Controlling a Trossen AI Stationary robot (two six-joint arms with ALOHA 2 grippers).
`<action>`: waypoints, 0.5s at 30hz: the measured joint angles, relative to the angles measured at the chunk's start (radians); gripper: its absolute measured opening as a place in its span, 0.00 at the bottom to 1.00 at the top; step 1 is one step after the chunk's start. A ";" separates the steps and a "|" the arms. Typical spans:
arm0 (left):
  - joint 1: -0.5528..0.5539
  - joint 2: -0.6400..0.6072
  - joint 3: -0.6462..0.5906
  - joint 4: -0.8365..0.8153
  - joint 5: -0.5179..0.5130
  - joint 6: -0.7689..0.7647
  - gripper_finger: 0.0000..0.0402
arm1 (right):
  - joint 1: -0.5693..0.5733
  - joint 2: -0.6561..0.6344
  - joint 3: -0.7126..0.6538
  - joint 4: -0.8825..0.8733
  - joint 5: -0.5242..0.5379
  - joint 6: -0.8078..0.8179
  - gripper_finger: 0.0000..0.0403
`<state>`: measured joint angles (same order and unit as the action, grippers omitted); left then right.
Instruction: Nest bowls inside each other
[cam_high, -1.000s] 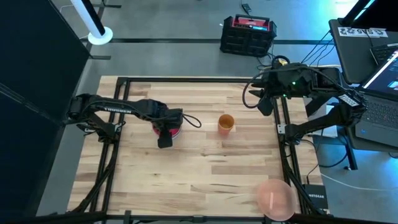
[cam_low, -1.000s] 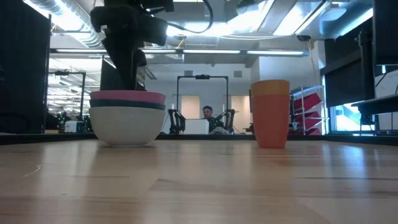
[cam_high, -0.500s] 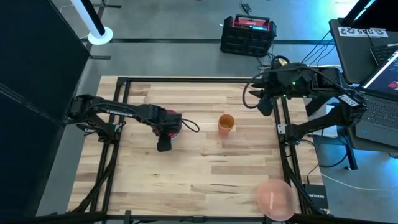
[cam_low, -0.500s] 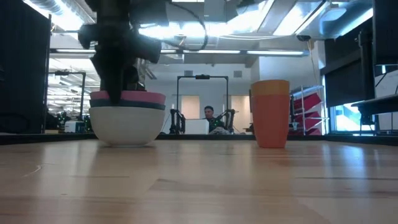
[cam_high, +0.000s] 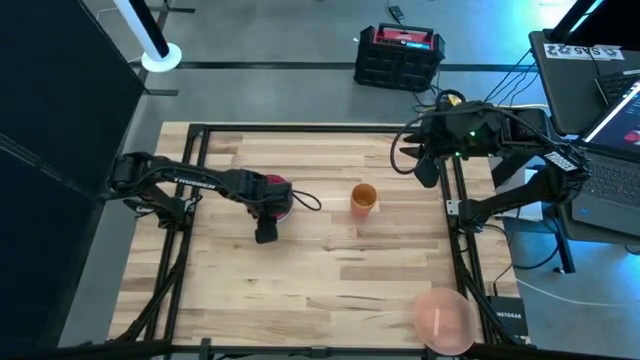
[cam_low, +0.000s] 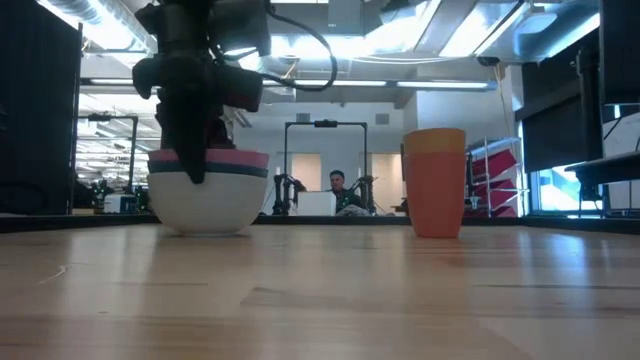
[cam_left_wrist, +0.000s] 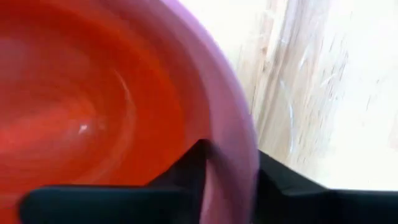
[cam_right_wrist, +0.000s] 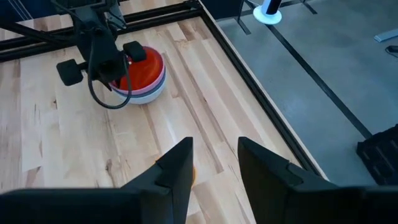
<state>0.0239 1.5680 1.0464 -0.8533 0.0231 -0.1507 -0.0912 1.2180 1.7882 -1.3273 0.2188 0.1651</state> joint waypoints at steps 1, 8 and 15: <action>-0.002 0.000 0.001 0.003 -0.001 0.000 0.19 | 0.000 0.001 -0.002 -0.002 -0.002 0.001 0.29; -0.016 0.002 0.006 0.021 -0.005 0.002 0.08 | 0.000 0.007 -0.013 -0.015 -0.016 0.006 0.29; -0.035 -0.013 0.100 -0.102 -0.026 -0.026 0.05 | 0.000 0.011 -0.165 -0.009 -0.165 0.007 0.29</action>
<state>-0.0109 1.5548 1.1466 -0.9552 -0.0026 -0.1763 -0.0910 1.2289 1.6229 -1.3365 0.0535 0.1718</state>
